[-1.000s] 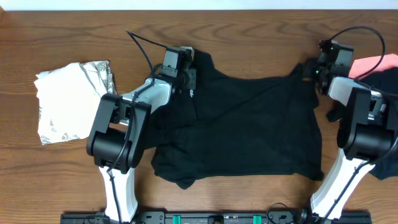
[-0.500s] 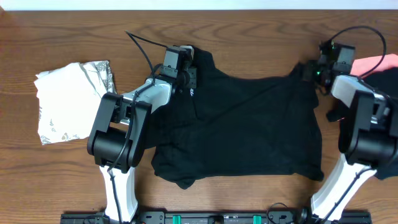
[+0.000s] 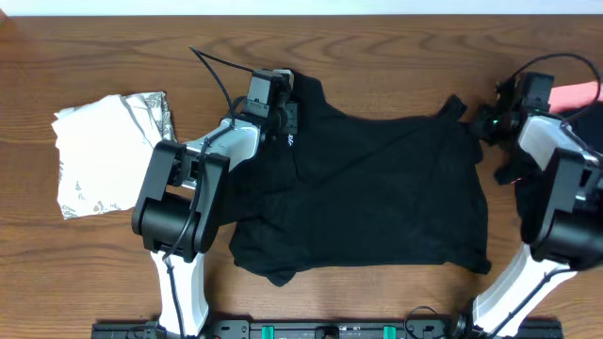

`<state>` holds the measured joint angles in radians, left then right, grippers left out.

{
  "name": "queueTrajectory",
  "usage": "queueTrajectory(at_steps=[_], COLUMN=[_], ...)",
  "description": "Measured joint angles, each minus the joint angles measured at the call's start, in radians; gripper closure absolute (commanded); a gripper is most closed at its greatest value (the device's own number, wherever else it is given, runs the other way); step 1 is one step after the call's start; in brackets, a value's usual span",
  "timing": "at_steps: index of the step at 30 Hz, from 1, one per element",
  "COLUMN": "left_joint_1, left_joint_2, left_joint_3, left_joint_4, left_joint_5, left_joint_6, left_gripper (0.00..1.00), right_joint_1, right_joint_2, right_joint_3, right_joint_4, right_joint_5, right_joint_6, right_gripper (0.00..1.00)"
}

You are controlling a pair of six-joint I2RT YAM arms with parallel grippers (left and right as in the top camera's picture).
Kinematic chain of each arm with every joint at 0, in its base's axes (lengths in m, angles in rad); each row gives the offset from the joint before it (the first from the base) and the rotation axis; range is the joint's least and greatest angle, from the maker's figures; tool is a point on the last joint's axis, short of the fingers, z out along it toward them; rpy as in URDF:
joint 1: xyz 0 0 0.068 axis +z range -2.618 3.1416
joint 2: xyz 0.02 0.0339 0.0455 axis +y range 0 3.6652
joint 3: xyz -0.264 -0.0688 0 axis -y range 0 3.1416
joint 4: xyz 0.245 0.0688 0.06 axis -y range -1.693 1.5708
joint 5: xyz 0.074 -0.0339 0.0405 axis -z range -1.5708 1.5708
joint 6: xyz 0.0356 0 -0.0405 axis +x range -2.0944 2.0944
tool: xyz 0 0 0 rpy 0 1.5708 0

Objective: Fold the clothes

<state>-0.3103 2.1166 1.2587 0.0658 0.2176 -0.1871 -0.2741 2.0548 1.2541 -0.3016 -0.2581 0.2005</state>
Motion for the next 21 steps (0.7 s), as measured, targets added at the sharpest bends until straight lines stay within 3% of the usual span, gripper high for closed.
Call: queueTrajectory(at_steps=[13,21], left_joint_1=[0.000,0.000], left_joint_2=[-0.001,-0.001], left_joint_3=[0.000,0.001], left_joint_4=[-0.005,-0.004], left_joint_5=[0.000,0.000], left_joint_6=[0.000,0.000], left_gripper=[0.71,0.71], right_joint_1=[0.007,0.015], right_joint_2=[0.047,0.054], right_joint_3=[0.014,0.014], right_joint_4=[0.105,0.177], right_joint_5=[-0.097,0.032], right_joint_6=[0.012,0.020], right_gripper=[0.99,0.99])
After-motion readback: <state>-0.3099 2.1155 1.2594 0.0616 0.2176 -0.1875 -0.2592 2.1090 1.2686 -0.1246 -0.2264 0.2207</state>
